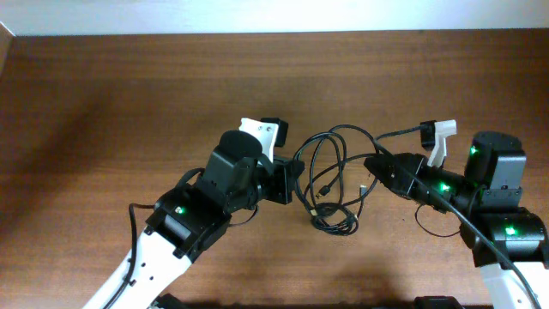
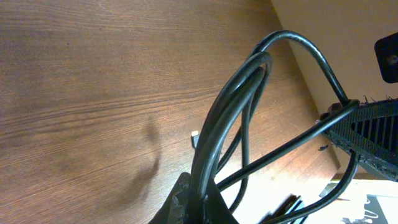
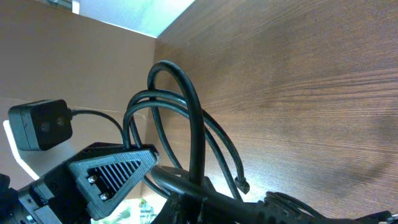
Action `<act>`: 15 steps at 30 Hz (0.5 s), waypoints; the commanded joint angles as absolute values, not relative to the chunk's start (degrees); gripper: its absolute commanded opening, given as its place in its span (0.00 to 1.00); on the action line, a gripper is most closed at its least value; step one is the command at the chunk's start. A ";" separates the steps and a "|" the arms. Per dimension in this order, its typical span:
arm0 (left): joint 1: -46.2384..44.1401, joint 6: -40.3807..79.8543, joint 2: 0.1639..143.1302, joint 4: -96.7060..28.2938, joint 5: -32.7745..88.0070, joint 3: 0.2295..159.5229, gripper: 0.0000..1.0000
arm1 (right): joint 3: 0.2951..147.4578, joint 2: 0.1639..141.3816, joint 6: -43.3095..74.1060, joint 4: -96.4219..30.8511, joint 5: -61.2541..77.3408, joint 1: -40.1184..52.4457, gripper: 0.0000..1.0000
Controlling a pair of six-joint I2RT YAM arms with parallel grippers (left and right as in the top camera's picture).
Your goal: Untangle cables
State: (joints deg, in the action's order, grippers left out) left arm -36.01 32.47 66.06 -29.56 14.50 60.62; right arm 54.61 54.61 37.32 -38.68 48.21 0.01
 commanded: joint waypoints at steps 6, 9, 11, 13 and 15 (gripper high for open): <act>-36.27 28.49 65.67 -29.69 14.33 61.76 0.00 | 55.75 54.37 36.93 -38.04 47.53 0.36 0.04; -36.25 25.43 65.67 -29.69 15.49 61.76 0.00 | 55.75 54.37 36.88 -38.06 45.54 0.36 0.04; -36.25 24.71 65.67 -30.59 15.59 61.76 0.00 | 55.75 54.37 36.91 -38.04 44.31 0.36 0.04; -36.25 23.73 65.67 -31.66 15.57 61.76 0.00 | 55.75 54.37 36.91 -38.06 43.22 0.36 0.04; -36.25 23.42 65.67 -32.40 14.70 61.76 0.00 | 55.75 54.39 36.86 -38.06 42.54 0.36 0.04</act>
State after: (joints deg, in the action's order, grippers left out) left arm -36.03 25.89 66.06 -31.31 14.72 60.64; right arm 54.61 54.61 37.30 -38.68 44.88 0.01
